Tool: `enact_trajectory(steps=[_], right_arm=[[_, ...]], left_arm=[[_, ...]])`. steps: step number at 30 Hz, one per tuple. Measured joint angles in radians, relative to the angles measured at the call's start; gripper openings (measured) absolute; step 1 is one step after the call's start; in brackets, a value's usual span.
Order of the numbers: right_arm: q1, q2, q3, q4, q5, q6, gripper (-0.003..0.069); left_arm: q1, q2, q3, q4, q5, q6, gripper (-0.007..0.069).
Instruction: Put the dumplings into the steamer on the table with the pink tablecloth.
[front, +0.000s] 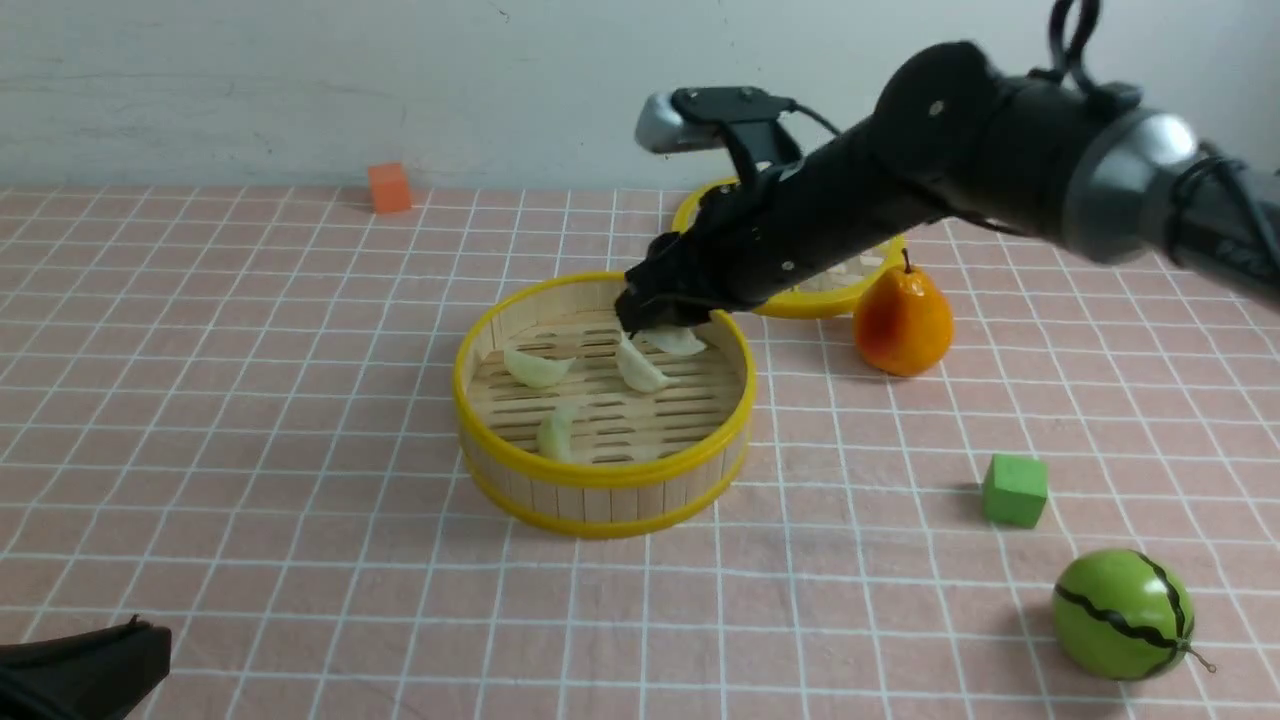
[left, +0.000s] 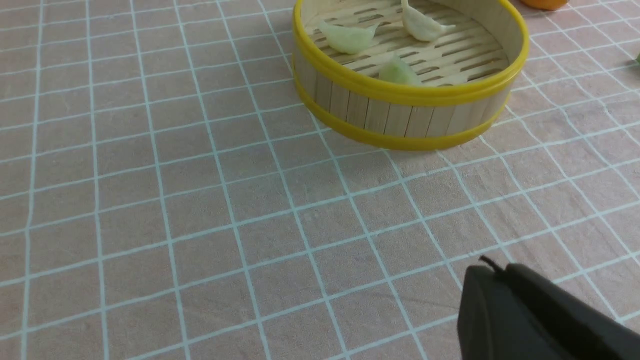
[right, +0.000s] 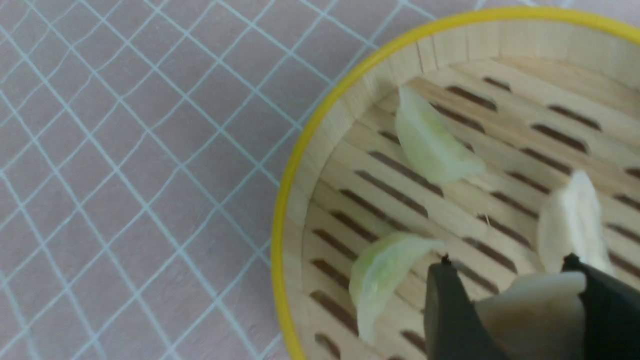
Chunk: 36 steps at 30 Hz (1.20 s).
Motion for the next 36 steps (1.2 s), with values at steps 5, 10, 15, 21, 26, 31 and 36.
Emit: enact_trajectory(steps=[5, 10, 15, 21, 26, 31, 36], right_arm=[[0.032, 0.13, 0.002, 0.028, -0.095, -0.112, 0.028], [0.031, 0.13, 0.003, 0.023, -0.107, -0.116, 0.0482], [0.014, 0.019, 0.003, -0.007, -0.048, -0.088, 0.0589], [-0.039, -0.248, 0.003, -0.163, 0.113, 0.013, 0.0416], [-0.094, -0.527, 0.003, -0.343, 0.339, 0.128, 0.0101], [-0.12, -0.778, 0.156, -0.435, 0.417, 0.199, -0.0015], [-0.12, -0.977, 0.476, -0.453, 0.331, 0.208, -0.0006]], left_arm=[[0.0, 0.0, 0.0, 0.002, 0.0, 0.0, 0.0021], [0.0, 0.0, 0.0, 0.002, 0.0, 0.0, 0.0029], [0.0, 0.0, 0.0, 0.002, 0.0, 0.0, 0.0035], [0.0, 0.0, 0.0, 0.002, 0.0, 0.0, 0.0038], [0.0, 0.0, 0.0, 0.002, 0.0, 0.0, 0.0039], [0.0, 0.0, 0.0, 0.002, 0.0, 0.0, 0.0039], [0.0, 0.0, 0.0, 0.002, 0.0, 0.0, 0.0048]])
